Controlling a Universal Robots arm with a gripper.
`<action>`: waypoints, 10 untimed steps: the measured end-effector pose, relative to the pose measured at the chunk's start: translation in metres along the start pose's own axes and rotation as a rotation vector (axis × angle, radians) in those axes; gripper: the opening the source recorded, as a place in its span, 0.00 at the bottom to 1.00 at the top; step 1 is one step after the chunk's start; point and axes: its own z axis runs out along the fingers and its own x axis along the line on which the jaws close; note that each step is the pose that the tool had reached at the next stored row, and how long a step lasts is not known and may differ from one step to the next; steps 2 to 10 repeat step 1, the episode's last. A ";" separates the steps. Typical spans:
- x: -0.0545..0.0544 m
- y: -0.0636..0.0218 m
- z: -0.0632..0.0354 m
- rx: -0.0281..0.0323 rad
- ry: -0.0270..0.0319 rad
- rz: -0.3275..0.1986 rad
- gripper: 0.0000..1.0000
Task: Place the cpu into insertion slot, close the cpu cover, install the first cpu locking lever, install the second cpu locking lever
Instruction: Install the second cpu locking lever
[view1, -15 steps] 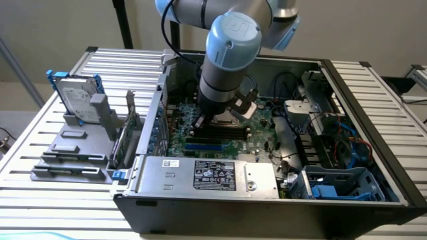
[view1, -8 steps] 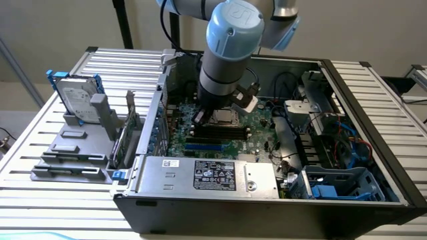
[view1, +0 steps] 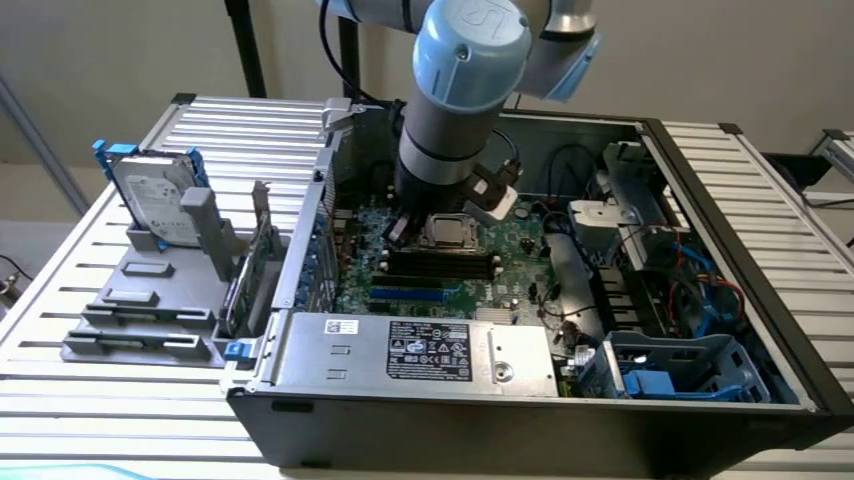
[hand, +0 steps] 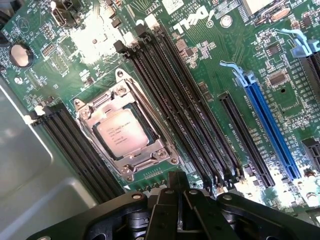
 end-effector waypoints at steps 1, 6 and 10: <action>0.000 0.0000 0.0000 0.0000 0.0000 0.000 0.11; 0.000 0.0000 0.0000 0.0000 0.0000 0.000 0.11; 0.000 0.0000 0.0000 0.0000 0.0000 0.000 0.11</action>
